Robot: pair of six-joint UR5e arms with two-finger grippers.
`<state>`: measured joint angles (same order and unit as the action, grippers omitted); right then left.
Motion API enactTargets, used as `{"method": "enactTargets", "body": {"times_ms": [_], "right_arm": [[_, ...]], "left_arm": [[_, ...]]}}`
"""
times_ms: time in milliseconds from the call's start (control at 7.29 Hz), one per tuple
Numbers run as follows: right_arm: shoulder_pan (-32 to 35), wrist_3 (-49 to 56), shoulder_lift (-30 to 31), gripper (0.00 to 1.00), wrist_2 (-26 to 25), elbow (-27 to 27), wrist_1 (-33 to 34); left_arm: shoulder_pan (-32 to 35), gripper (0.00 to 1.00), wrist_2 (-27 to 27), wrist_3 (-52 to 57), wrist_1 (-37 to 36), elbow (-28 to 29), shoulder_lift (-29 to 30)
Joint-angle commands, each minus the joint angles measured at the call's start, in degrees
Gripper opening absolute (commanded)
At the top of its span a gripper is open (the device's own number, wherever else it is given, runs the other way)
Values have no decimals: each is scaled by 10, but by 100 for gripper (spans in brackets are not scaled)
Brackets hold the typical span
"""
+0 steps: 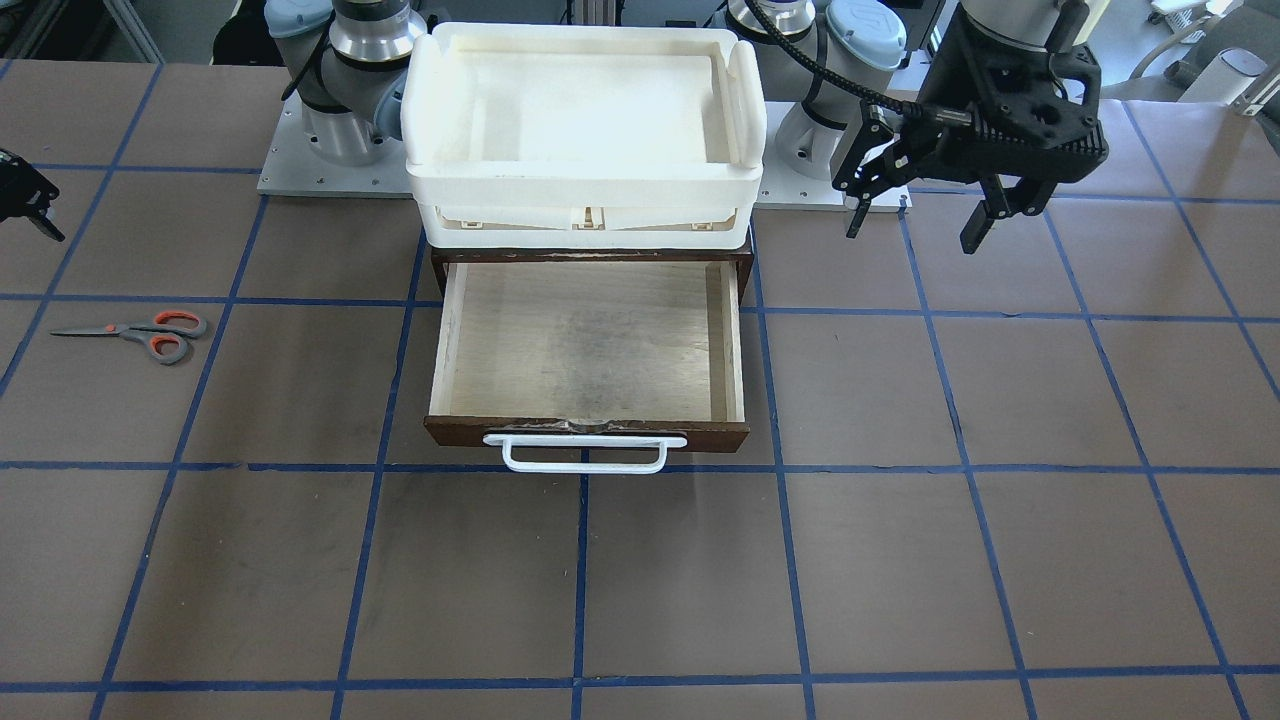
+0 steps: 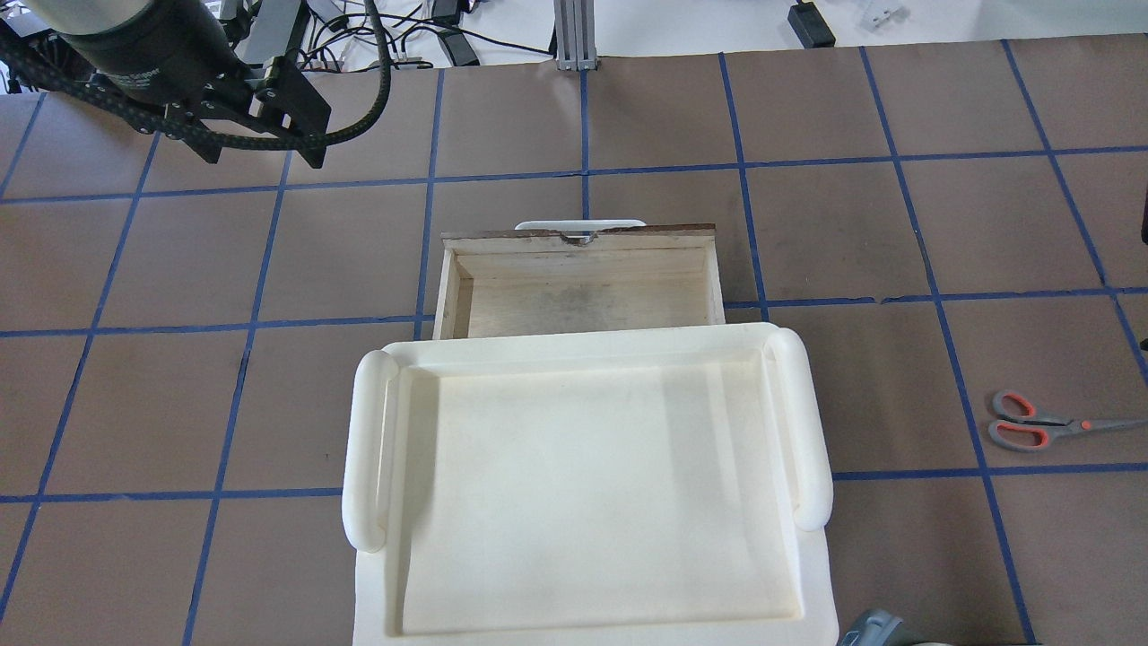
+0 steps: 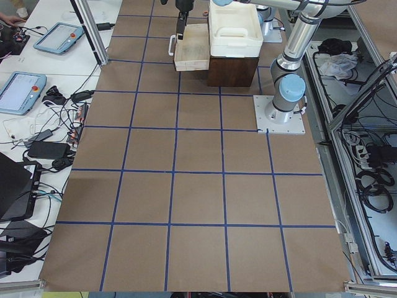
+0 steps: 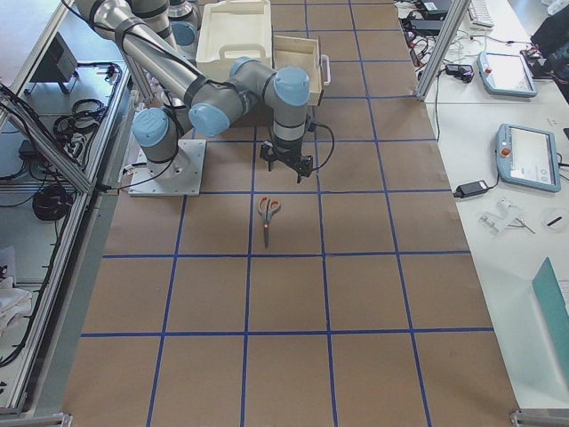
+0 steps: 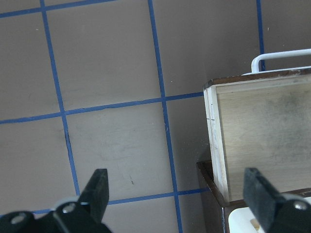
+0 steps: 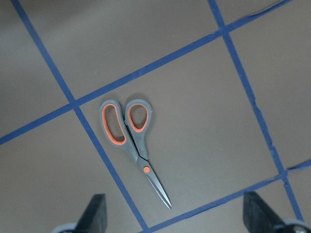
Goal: Put scissors in drawer and close it
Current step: 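Lower the right gripper over the scissors handles and close on them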
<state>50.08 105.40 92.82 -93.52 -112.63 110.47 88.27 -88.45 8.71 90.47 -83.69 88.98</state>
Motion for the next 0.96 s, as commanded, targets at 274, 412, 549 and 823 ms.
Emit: {"method": "enactTargets", "body": {"times_ms": [274, 412, 549, 823], "right_arm": [[-87, 173, -54, 100, 54, -105, 123], [-90, 178, -61, 100, 55, -127, 163], [-103, 209, -83, 100, 55, -141, 209], [-126, 248, -125, 100, 79, -144, 231]], "left_arm": [[0, 100, 0, 0, -4, -2, 0], [0, 100, 0, 0, -4, -2, -1], [0, 100, 0, 0, -4, -2, -1], [0, 100, 0, 0, -4, -2, -1]]}}
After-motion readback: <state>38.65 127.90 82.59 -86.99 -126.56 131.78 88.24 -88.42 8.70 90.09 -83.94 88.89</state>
